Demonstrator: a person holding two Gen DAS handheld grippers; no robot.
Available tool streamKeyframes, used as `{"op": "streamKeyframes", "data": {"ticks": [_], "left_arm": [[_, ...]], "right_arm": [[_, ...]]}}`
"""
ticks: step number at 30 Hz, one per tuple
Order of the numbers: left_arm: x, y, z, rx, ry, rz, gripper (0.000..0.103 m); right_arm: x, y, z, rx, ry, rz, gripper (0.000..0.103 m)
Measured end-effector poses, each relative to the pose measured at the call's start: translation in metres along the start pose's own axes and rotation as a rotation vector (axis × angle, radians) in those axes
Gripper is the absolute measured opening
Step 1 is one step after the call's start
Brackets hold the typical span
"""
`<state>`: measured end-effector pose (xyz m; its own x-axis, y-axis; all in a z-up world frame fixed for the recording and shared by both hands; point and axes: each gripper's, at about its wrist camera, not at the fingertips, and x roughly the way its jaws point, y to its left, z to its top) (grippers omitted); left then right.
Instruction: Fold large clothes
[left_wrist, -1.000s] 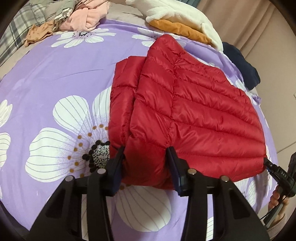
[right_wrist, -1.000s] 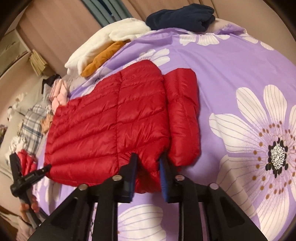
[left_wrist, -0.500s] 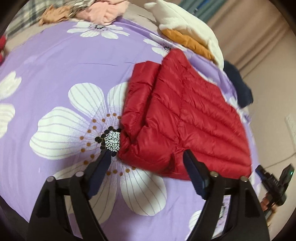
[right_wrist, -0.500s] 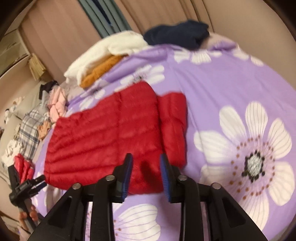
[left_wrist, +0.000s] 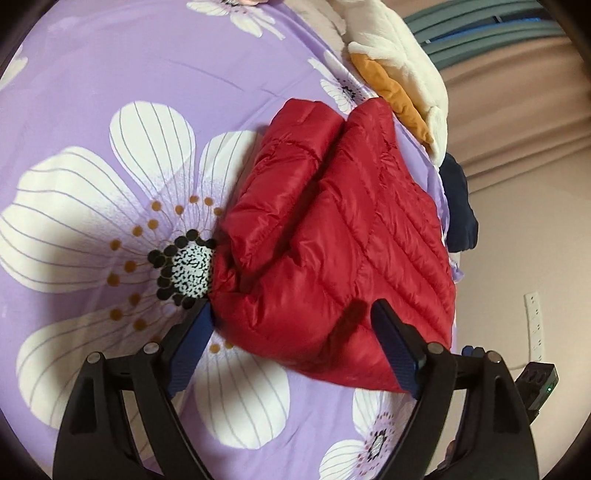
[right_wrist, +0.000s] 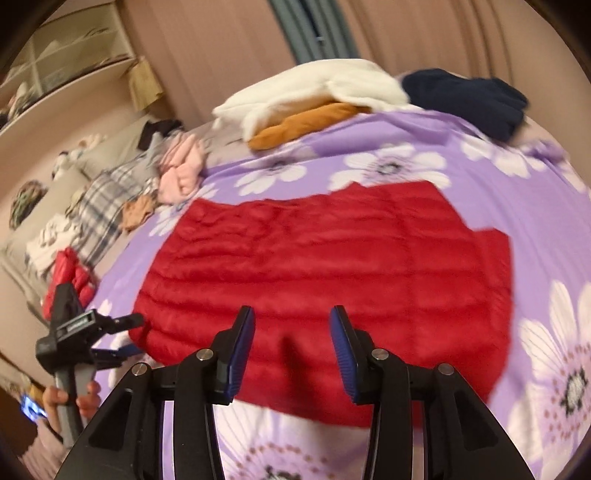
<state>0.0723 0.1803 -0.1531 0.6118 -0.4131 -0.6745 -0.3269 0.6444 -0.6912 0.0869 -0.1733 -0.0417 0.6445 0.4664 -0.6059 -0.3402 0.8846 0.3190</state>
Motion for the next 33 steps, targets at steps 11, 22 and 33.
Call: {"op": "streamKeyframes", "data": {"ticks": [11, 22, 33], "left_arm": [[0.020, -0.009, 0.016, -0.023, -0.005, -0.003, 0.090], [0.019, -0.031, 0.023, 0.073, -0.084, 0.091, 0.059], [-0.002, -0.112, 0.005, 0.401, -0.224, 0.175, 0.037]], "right_arm": [[0.052, 0.032, 0.020, -0.041, -0.016, -0.026, 0.041], [0.106, 0.025, 0.006, -0.071, 0.074, -0.078, 0.038], [0.108, 0.011, 0.002, 0.035, 0.072, -0.012, 0.035]]}}
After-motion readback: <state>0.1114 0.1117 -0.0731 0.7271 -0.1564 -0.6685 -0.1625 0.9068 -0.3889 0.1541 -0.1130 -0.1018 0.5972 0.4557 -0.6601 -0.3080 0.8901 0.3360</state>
